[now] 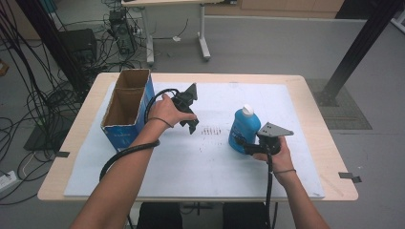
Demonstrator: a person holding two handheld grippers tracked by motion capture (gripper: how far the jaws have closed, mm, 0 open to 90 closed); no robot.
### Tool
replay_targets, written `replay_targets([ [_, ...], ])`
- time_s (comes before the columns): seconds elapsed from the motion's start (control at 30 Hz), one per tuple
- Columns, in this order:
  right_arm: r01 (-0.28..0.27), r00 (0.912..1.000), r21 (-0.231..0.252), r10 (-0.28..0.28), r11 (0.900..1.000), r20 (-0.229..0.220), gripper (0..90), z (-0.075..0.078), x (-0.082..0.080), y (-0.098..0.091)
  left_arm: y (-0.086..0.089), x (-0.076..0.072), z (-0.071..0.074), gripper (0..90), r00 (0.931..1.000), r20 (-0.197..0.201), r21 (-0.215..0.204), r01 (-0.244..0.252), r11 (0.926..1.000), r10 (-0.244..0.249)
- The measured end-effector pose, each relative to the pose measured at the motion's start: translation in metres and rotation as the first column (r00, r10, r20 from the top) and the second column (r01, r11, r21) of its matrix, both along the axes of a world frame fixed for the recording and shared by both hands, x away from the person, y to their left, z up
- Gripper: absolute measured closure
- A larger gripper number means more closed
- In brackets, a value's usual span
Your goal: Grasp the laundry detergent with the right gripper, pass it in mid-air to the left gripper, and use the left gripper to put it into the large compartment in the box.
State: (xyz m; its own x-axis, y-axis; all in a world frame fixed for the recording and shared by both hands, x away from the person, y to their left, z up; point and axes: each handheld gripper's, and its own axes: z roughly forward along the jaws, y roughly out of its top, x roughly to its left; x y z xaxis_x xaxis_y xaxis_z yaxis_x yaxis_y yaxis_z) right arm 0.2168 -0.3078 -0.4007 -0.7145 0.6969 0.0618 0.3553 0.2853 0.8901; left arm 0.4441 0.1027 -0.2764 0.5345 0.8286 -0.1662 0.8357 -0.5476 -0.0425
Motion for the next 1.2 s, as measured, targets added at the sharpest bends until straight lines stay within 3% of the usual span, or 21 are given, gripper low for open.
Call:
replay_targets([
  [0.63,0.004,1.0,0.003,-0.004,1.0,0.0,40.8,-0.0006,-0.0009,0.0002,-0.0027,-0.0018,0.003,9.8,1.0,0.005,-0.002,0.006,1.0,-0.006],
  [1.2,-0.001,1.0,0.004,0.001,1.0,0.002,41.0,-0.001,-0.0005,-0.0006,0.0053,-0.0058,0.0064,9.8,0.9999,0.012,-0.016,0.011,0.9998,-0.011],
])
